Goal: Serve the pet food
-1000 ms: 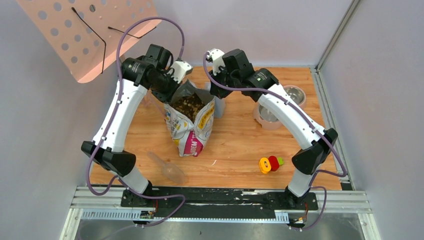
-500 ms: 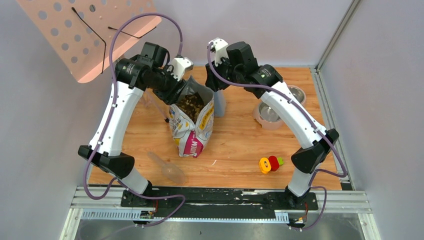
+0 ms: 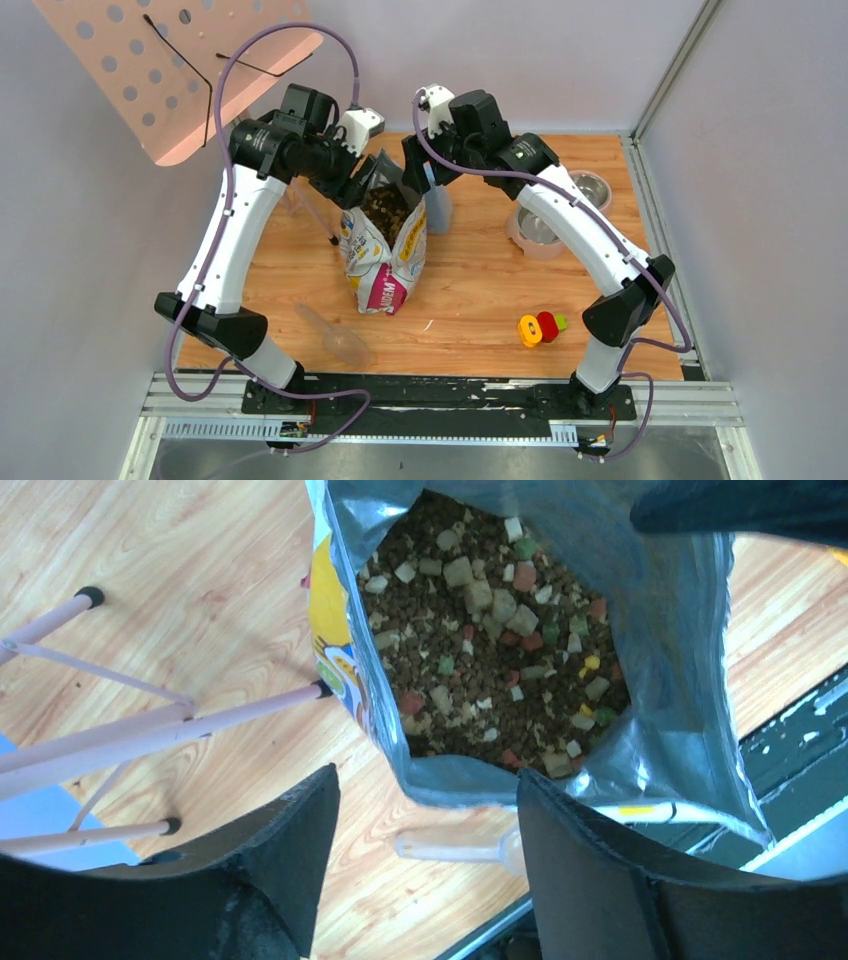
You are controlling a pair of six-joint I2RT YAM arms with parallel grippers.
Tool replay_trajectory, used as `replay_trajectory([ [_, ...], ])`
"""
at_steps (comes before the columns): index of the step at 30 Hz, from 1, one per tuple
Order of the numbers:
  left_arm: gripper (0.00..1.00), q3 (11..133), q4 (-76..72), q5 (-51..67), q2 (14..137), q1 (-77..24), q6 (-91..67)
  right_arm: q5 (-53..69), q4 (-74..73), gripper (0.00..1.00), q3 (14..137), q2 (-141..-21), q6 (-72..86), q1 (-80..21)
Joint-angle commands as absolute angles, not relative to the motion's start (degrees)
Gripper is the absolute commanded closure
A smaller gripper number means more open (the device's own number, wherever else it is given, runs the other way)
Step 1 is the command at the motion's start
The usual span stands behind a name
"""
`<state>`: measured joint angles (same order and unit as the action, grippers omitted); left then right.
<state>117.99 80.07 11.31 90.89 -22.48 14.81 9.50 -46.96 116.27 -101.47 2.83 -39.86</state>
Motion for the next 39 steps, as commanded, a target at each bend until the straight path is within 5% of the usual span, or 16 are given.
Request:
replay_trajectory([
  [1, 0.30, 114.6, 73.2, 10.6, 90.1, -22.5, 11.4, 8.6, -45.9, 0.28, 114.2, -101.1, 4.0, -40.2],
  [3, 0.35, 113.9, 70.2, 10.2, 90.8, -22.5, 11.3, 8.7, -45.7, 0.37, 114.3, -101.9, 3.9, -40.2],
  [6, 0.53, 115.1, 68.3, 10.0, 92.4, -22.5, 11.8, 6.2, -45.4, 0.80, 114.4, -102.4, 3.8, -40.2],
  [8, 0.69, 116.3, 68.5, 8.6, 93.0, -22.5, 12.1, 3.1, -45.0, 0.95, 114.4, -102.2, 3.7, -40.0],
  [13, 0.99, 114.0, 66.6, 5.0, 90.9, -22.4, 12.2, -3.1, -43.9, 1.00, 114.2, -102.3, 3.4, -39.5],
  [18, 0.99, 112.5, 65.3, 0.7, 89.8, -22.4, 11.2, -3.9, -43.9, 1.00, 114.2, -102.7, 3.3, -39.5],
  [19, 0.82, 111.9, 64.5, 0.4, 89.1, -22.4, 11.2, -3.9, -43.9, 1.00, 114.5, -102.6, 3.7, -39.5],
  [21, 0.57, 109.9, 62.3, 1.9, 87.2, -22.4, 12.2, -0.3, -43.1, 0.78, 115.3, -101.8, 4.2, -39.5],
  [23, 0.45, 106.9, 58.0, 5.1, 83.9, -22.6, 13.1, 5.9, -42.2, 0.53, 117.0, -101.2, 4.2, -39.5],
  [26, 0.30, 100.8, 47.7, 8.4, 77.0, -22.6, 14.4, 11.2, -41.7, 0.34, 119.5, -100.6, 4.1, -39.5],
  [27, 0.11, 97.0, 41.2, 8.5, 72.8, -22.6, 14.9, 11.9, -41.7, 0.30, 120.0, -100.4, 3.8, -39.5],
  [29, 0.02, 92.0, 32.4, 8.6, 67.1, -22.6, 16.8, 12.9, -41.4, 0.18, 120.3, -99.5, 2.8, -39.4],
  [30, 0.01, 90.7, 30.3, 9.6, 64.0, -22.6, 18.4, 14.0, -41.3, 0.03, 120.1, -99.0, 2.5, -39.3],
  [34, 0.00, 88.6, 27.8, 14.0, 58.8, -22.6, 23.6, 13.3, -43.7, 0.00, 119.0, -95.5, 1.9, -39.1],
  [39, 0.00, 90.6, 45.9, 21.7, 56.6, -22.6, 33.4, 9.3, -45.1, 0.00, 107.9, -87.0, -3.0, -39.1],
])
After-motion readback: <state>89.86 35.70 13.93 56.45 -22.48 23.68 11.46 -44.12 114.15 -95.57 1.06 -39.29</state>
